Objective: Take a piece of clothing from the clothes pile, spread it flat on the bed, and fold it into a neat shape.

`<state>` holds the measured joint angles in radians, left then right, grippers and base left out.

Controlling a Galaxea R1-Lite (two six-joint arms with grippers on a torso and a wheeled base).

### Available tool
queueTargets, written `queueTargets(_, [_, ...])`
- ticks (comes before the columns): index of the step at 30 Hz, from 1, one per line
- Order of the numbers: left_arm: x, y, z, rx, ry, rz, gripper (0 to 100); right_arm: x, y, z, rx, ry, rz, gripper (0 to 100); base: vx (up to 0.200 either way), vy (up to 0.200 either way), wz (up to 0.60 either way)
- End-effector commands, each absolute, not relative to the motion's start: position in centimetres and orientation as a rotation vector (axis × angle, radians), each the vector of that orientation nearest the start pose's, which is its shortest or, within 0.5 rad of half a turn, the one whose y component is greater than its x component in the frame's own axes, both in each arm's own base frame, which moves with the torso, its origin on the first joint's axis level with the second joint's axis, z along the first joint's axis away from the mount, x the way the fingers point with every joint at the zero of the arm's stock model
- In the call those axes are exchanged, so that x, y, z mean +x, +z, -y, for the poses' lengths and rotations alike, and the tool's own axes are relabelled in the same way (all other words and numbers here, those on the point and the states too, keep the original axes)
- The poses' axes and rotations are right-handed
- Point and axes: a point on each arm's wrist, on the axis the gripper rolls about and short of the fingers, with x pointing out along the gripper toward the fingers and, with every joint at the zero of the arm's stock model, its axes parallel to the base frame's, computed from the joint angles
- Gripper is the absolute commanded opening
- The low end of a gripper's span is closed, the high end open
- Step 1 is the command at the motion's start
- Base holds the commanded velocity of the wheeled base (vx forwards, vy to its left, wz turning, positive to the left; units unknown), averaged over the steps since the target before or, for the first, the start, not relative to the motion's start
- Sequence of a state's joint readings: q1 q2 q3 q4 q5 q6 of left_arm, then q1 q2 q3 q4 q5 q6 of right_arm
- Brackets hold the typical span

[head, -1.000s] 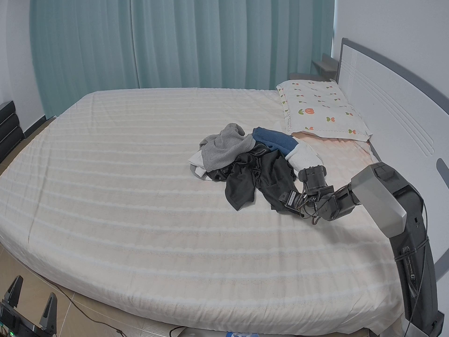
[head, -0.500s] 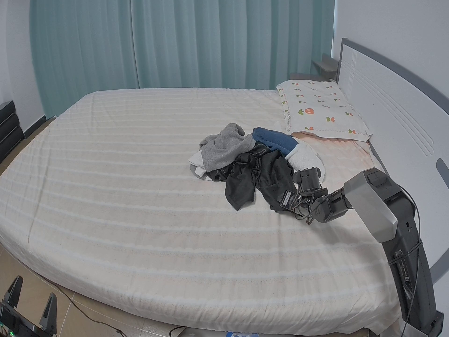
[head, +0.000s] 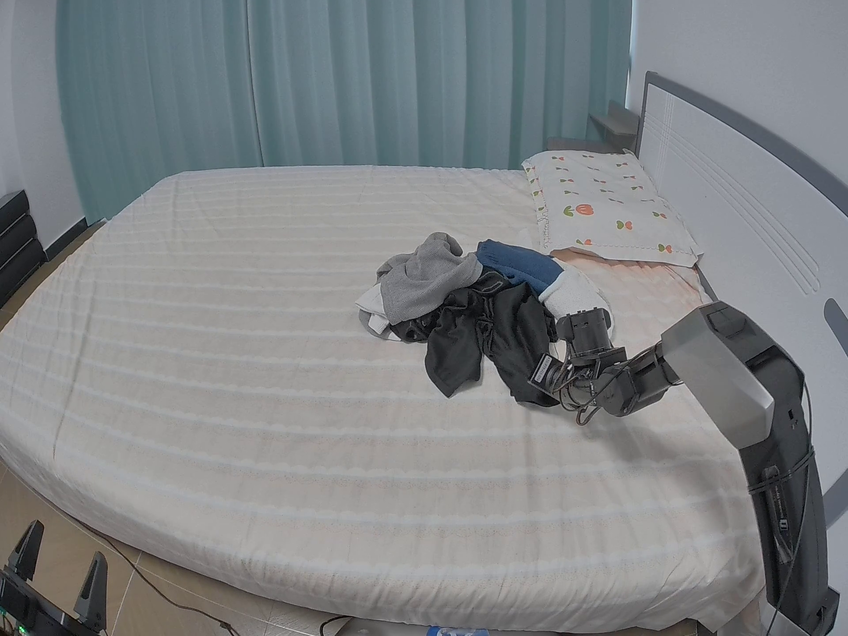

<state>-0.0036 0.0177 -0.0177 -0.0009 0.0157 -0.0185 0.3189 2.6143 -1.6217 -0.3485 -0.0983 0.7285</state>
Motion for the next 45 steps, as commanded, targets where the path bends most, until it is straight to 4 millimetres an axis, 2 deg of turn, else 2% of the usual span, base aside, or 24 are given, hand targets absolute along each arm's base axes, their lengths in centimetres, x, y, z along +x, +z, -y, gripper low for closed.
queueTargets(1, [-2.3, 7.6, 0.0, -0.025, 0.014, 0.002, 100, 42.6, 6.2, -14.9, 0.708, 0.126, -0.71, 0, 0.0, 0.0, 0.0])
queueTargets(4, [-2.3, 7.6, 0.0, -0.012, 0.012, 0.002, 100, 39.1, 8.9, -14.5, 0.757, 0.206, -0.72, 0, 0.0, 0.0, 0.0])
queueTargets(6, [-2.3, 7.6, 0.0, -0.008, 0.012, 0.002, 100, 36.8, 10.2, -14.4, 0.76, 0.236, -0.709, 0, 0.0, 0.0, 0.0])
queueTargets(7, [-2.3, 7.6, 0.0, -0.008, 0.012, 0.002, 100, 36.3, 10.4, -14.3, 0.759, 0.243, -0.707, 0, 0.0, 0.0, 0.0])
queueTargets(8, [-2.3, 7.6, 0.0, -0.008, 0.012, 0.002, 100, 34.2, 11.5, -14.2, 0.756, 0.271, -0.695, 0, 0.0, 0.0, 0.0])
queueTargets(10, [-2.3, 7.6, 0.0, -0.008, 0.012, 0.002, 100, 31.8, 13.1, -14.1, 0.76, 0.317, -0.661, 0, 0.0, 0.0, 0.0])
queueTargets(11, [-2.3, 7.6, 0.0, -0.008, 0.012, 0.002, 100, 31.8, 13.1, -14.1, 0.76, 0.317, -0.661, 0, 0.0, 0.0, 0.0])
queueTargets(12, [-2.3, 7.6, 0.0, -0.008, 0.011, 0.003, 100, 30.0, 14.1, -14.1, 0.759, 0.355, -0.641, 0, 0.0, 0.0, 0.0])
queueTargets(13, [-2.5, 8.7, 0.0, -0.031, 0.013, 0.072, 100, 28.2, 15.0, -14.1, 0.755, 0.39, -0.624, 0, 0.0, 0.0, 0.0])
queueTargets(14, [-2.6, 9.0, 0.0, -0.033, 0.011, 0.086, 100, 28.1, 15.1, -14.0, 0.754, 0.392, -0.623, 0, 0.0, 0.0, 0.0])
queueTargets(15, [-3.5, 12.7, -0.1, -0.063, -0.002, 0.235, 100, 26.7, 15.8, -14.0, 0.753, 0.418, -0.613, 0, 0.0, 0.0, 0.0])
queueTargets(16, [-3.2, 17.2, -0.1, -0.108, -0.025, 0.269, 100, 25.4, 16.5, -13.9, 0.751, 0.444, -0.601, 0, 0.0, 0.0, 0.0])
queueTargets(17, [-2.1, 18.4, -0.1, -0.112, -0.022, 0.208, 100, 24.8, 17.0, -13.9, 0.75, 0.46, -0.59, 0, 0.0, 0.0, 0.0])
queueTargets(21, [-0.9, 20.7, 0.0, -0.047, -0.087, 0.173, 100, 22.0, 19.2, -14.1, 0.757, 0.544, -0.539, 0, 0.0, 0.0, 0.0])
queueTargets(23, [0.4, 21.2, 0.3, -0.033, -0.186, 0.12, 100, 20.9, 19.5, -13.8, 0.755, 0.565, -0.531, 0, 0.0, 0.0, 0.0])
queueTargets(24, [1.6, 21.3, 0.5, -0.028, -0.24, 0.067, 100, 20.1, 19.6, -13.5, 0.753, 0.573, -0.527, 0, 0.0, 0.0, 0.0])
queueTargets(26, [3.7, 21.5, 0.7, -0.016, -0.259, -0.011, 100, 19.2, 19.8, -13.0, 0.754, 0.572, -0.518, 0, 0.0, 0.0, 0.0])
queueTargets(27, [3.7, 21.5, 0.7, -0.016, -0.259, -0.011, 100, 19.2, 19.8, -13.0, 0.754, 0.572, -0.518, 0, 0.0, 0.0, 0.0])
queueTargets(28, [5.7, 21.5, 0.9, 0.013, -0.271, -0.082, 100, 18.3, 20.4, -12.3, 0.761, 0.581, -0.493, 0, 0.0, 0.0, 0.0])
queueTargets(29, [6.3, 21.5, 1.0, 0.026, -0.276, -0.1, 100, 17.9, 20.6, -12.1, 0.764, 0.588, -0.482, 0, 0.0, 0.0, 0.0])
queueTargets(31, [8.8, 21.0, 1.5, 0.062, -0.321, -0.17, 100, 16.6, 20.9, -11.3, 0.764, 0.599, -0.47, 0, 0.0, 0.0, 0.0])
queueTargets(37, [14.9, 18.0, 4.8, 0.029, -0.482, -0.402, 100, 16.1, 20.2, -10.7, 0.764, 0.575, -0.492, 0, 0.0, 0.0, 0.0])
queueTargets(39, [16.3, 16.8, 6.1, 0.002, -0.517, -0.469, 100, 16.1, 19.9, -10.7, 0.762, 0.57, -0.497, 0, 0.0, 0.0, 0.0])
queueTargets(45, [18.9, 13.2, 10.0, -0.059, -0.588, -0.643, 100, 16.2, 20.3, -10.8, 0.765, 0.577, -0.484, 0, 0.0, 0.0, 0.0])
